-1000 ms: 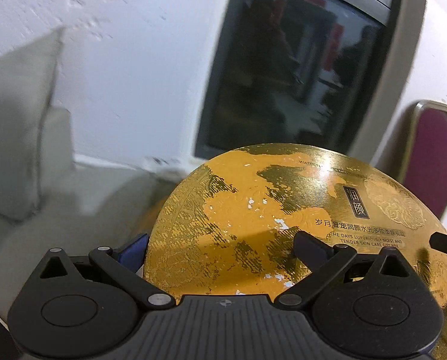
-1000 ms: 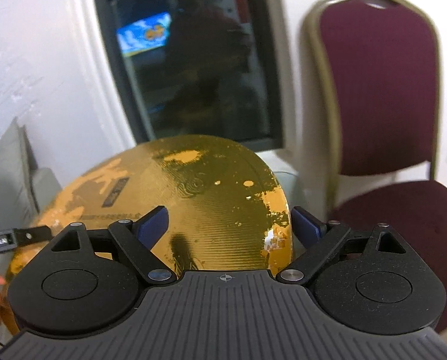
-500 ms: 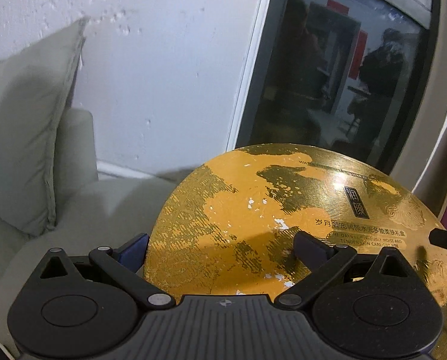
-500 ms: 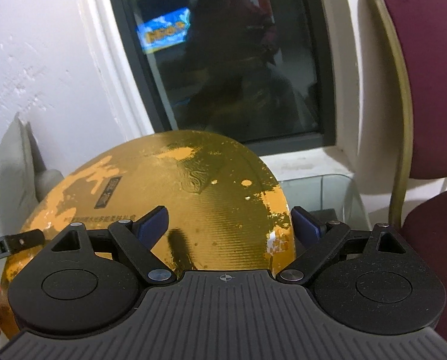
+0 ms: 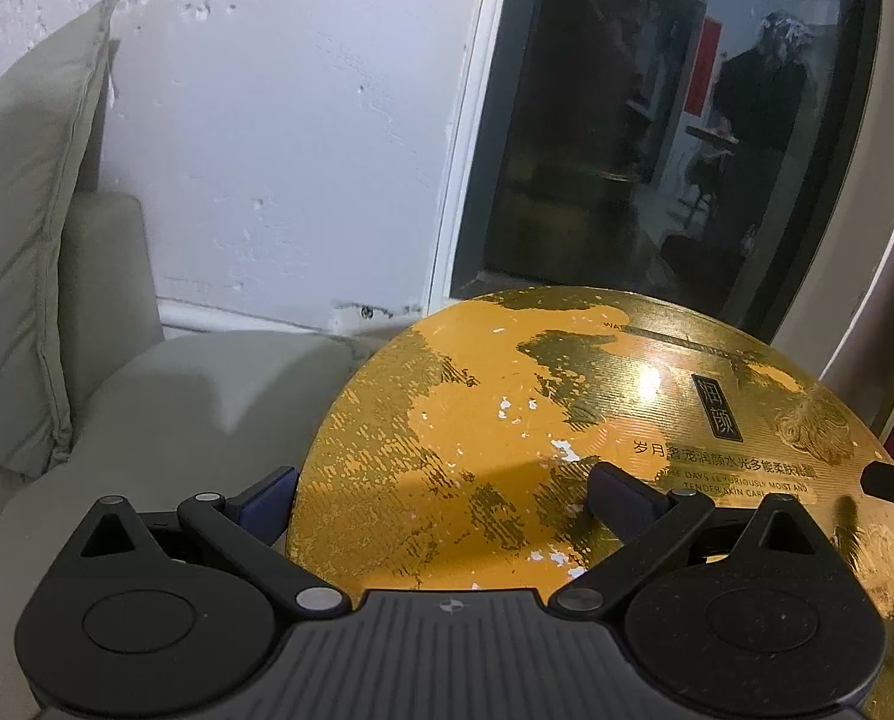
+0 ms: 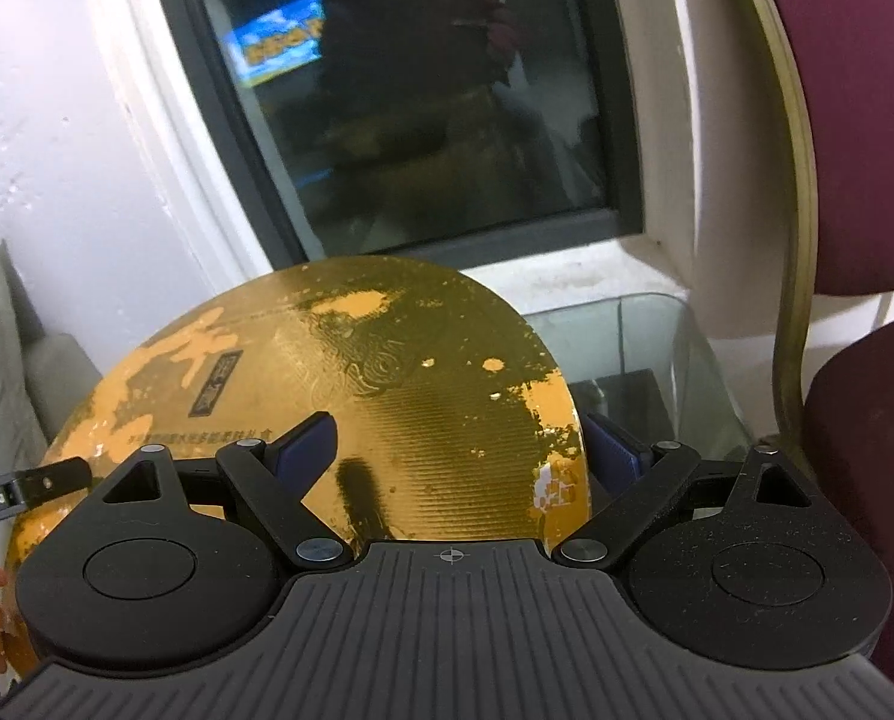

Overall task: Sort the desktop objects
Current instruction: 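Carry the gold lid over the box with both grippers and lower it on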

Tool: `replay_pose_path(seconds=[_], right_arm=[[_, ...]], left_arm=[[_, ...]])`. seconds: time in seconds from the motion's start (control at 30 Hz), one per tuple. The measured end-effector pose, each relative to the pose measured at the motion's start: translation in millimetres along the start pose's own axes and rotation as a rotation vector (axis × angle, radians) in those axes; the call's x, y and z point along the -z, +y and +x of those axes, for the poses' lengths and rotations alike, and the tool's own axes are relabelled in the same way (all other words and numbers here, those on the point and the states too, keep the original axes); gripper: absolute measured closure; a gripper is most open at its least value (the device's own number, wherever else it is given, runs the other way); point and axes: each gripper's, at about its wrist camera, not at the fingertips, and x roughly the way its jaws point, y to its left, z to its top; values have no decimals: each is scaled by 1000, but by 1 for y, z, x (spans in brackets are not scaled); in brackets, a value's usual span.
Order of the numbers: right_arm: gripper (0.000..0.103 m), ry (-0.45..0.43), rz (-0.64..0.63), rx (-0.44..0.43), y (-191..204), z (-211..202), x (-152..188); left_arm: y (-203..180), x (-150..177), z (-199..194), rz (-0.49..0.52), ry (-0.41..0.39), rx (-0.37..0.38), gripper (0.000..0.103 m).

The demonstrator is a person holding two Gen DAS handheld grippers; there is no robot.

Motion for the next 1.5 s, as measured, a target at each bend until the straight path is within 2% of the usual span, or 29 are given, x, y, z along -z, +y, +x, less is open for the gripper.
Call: replay_pose_path(seconds=[0.27,1.03,1.23,1.37,1.43,1.5], right_arm=[[11,35,10,16,-6,9,7],[11,62,-8,33,-6,20,13],[11,75,-6,49,-6,24,17],[12,102,8,47,-5,23,10],[12,82,42,55,-6,13,-1],[10,52,63,64,-6,-6,-14]], left_arm=[[-5,12,7,1,18,-13,3],[-6,25,4,14,-9,-27,3],[-2,34,7,15,-32,-11,3],[2,27,9,7,8,-5,5],[4,17,2,-8,25,-11,6],[3,6,-16,1,7,-33,4]])
